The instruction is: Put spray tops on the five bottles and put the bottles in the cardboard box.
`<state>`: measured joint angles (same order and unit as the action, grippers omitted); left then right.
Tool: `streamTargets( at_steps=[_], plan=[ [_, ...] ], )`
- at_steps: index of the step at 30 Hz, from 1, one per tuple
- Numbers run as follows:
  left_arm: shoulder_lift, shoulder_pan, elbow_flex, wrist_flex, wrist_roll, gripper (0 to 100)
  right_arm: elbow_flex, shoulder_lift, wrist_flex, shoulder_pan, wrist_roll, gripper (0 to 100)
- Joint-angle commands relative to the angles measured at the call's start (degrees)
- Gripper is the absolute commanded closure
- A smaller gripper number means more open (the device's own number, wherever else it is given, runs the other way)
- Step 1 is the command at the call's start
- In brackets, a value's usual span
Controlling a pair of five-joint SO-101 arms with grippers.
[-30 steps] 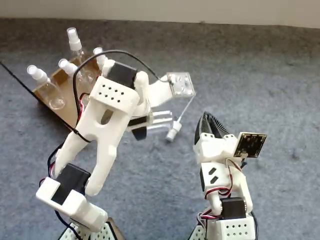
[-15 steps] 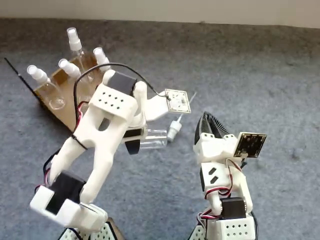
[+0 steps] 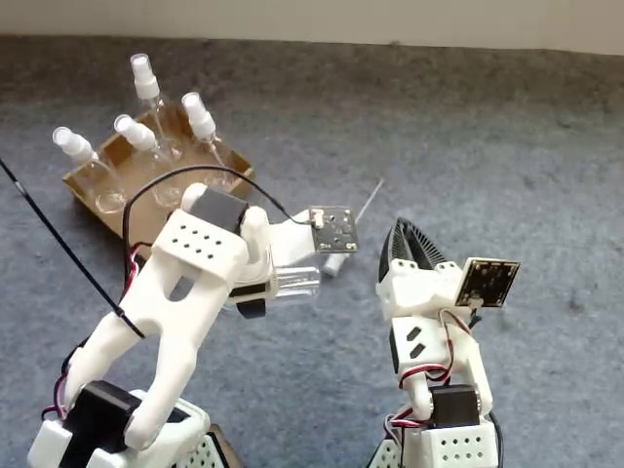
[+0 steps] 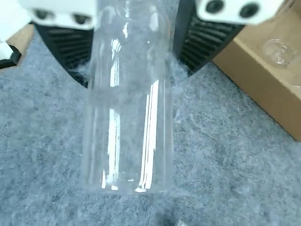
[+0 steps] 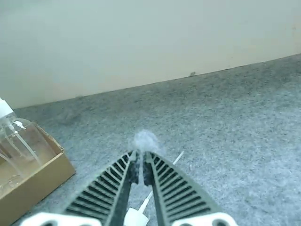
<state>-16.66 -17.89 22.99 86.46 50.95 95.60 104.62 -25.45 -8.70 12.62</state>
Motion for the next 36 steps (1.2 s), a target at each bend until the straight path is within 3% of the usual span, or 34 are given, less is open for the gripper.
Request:
streamTargets(
  at_steps=[1,9,12,17,26,32,36],
  plan=[
    [-2.8,-0.4,2.8,-8.3,0.6,92,10.2,0.3,1.5,-0.6,0.2,98.3],
    [-2.6,4.0,11.1,-25.5,0.7,92,10.2,0.3,1.5,-0.6,0.2,98.3],
    [-2.6,5.8,12.6,-28.9,4.0,92,10.2,0.3,1.5,-0.6,0.2,98.3],
    [-0.3,5.9,12.1,-29.8,5.2,92,10.2,0.3,1.5,-0.6,0.2,98.3],
    [16.0,5.7,4.2,-30.1,5.5,92,10.2,0.3,1.5,-0.6,0.2,98.3],
    [18.5,5.7,3.0,-30.1,5.5,83,10.2,0.3,1.5,-0.6,0.2,98.3],
    [18.8,6.0,3.0,-30.1,5.5,82,10.2,0.3,1.5,-0.6,0.2,98.3]
  ],
)
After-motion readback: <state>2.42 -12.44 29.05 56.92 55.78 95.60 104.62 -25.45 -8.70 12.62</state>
